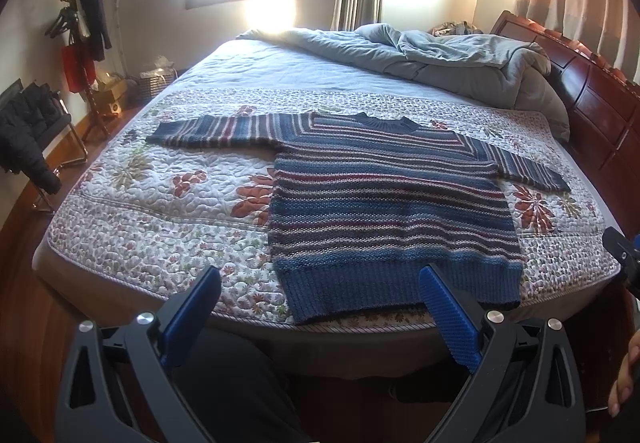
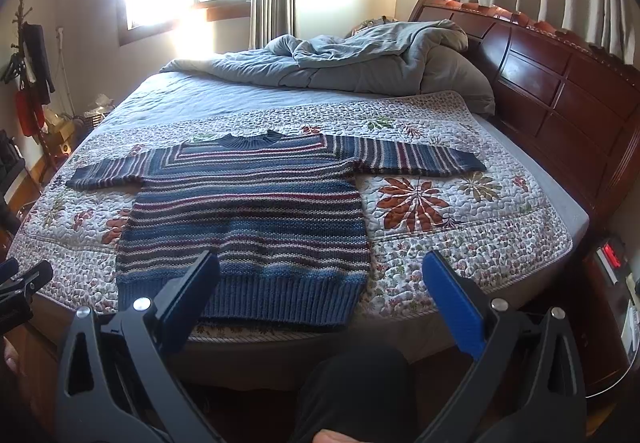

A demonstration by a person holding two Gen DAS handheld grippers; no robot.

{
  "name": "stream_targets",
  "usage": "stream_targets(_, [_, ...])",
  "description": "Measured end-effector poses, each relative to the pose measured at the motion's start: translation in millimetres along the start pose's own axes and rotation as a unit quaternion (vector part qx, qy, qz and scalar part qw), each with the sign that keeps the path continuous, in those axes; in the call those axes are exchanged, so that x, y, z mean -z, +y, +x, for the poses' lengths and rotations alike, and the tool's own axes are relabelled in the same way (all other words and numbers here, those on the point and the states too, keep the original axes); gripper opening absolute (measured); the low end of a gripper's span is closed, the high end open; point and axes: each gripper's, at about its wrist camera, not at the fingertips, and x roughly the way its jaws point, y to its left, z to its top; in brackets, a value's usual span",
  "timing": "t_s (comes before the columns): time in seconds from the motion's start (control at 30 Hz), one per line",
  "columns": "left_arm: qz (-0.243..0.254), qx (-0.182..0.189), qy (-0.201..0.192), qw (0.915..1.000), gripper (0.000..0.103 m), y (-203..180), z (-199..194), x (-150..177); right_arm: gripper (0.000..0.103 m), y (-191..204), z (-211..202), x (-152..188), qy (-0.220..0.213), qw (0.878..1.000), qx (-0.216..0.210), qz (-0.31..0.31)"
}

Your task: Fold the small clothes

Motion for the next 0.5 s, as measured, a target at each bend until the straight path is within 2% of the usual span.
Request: stream_targets(0.5, [0.003,-0.005,0.002,1.0000,0.099,2,9,-8,0.101,3,16,-4,0.011,1.000,0.007,-0.005])
